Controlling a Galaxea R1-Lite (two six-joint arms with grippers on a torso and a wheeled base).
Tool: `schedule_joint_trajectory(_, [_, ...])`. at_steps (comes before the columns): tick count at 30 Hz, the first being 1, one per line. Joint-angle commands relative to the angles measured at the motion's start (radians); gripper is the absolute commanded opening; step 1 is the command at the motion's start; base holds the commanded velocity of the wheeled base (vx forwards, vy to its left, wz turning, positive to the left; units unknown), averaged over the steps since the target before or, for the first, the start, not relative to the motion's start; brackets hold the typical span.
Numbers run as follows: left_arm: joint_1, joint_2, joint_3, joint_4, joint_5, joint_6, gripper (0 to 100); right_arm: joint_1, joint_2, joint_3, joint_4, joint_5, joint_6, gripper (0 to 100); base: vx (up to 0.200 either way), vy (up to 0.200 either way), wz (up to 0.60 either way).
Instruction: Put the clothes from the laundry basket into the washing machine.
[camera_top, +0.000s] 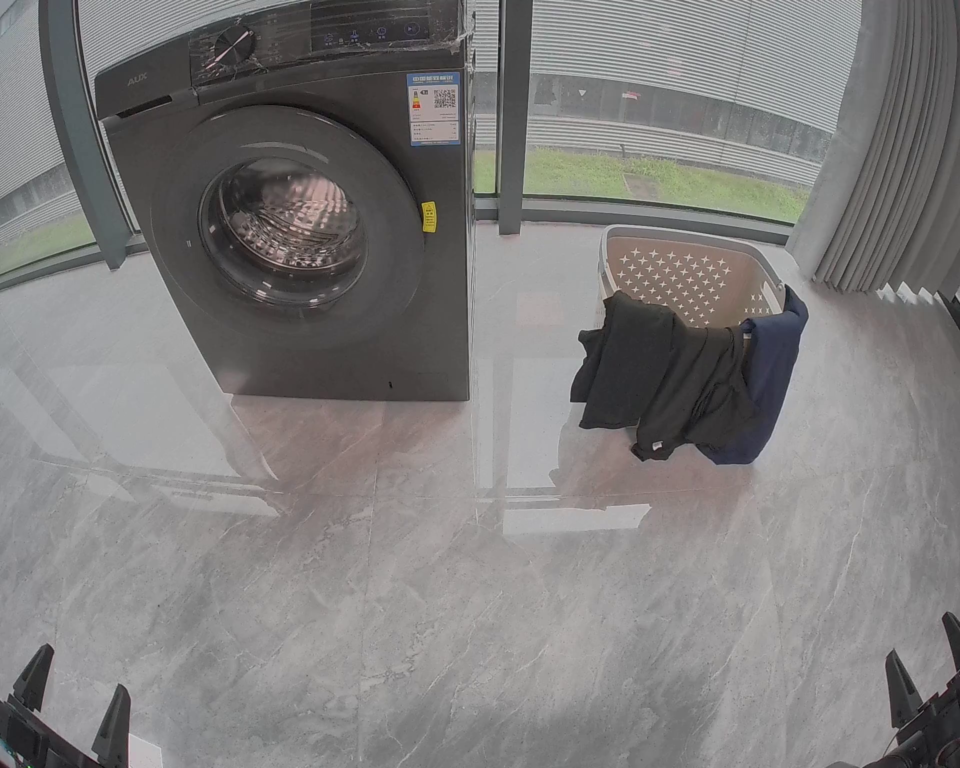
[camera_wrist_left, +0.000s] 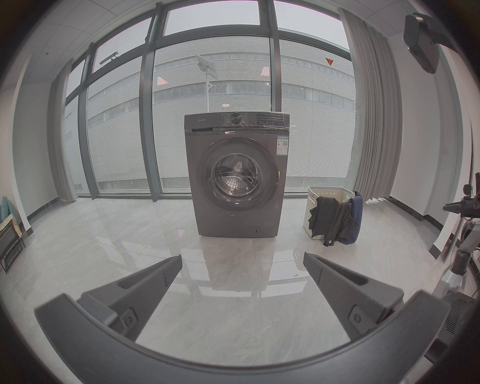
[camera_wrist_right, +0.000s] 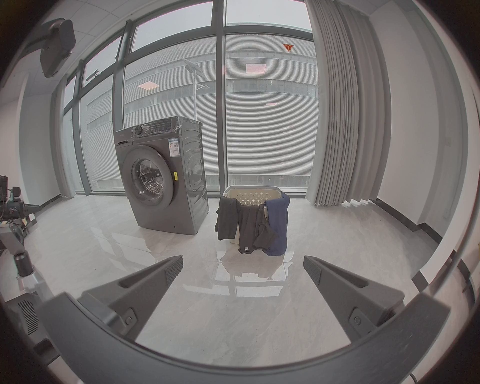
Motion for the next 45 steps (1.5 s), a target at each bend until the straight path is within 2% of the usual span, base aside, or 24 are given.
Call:
schedule_joint_trajectory(1, [0.000,-0.017,0.018,0.000,0.001,-0.001,100,0.000,-0.013,0.018,0.001,0.000,0.000,100,0.200,0.000,0.00])
schedule_joint_trajectory(17, [0.000,-0.017,0.018,0.000,0.002,-0.004,100,0.000,-0.013,0.018,-0.001,0.000,0.000,100,0.200,0.000,0.00])
schedule_joint_trajectory(29, [0.000,-0.017,0.018,0.000,0.006,-0.002,100,0.000,-0.013,0.018,-0.001,0.000,0.000,100,0.000,0.000,0.00])
schedule_joint_trajectory(45, [0.000,-0.017,0.018,0.000,0.007,-0.006,100,0.000,-0.013,0.018,-0.001,0.000,0.000,100,0.000,-0.200,0.00])
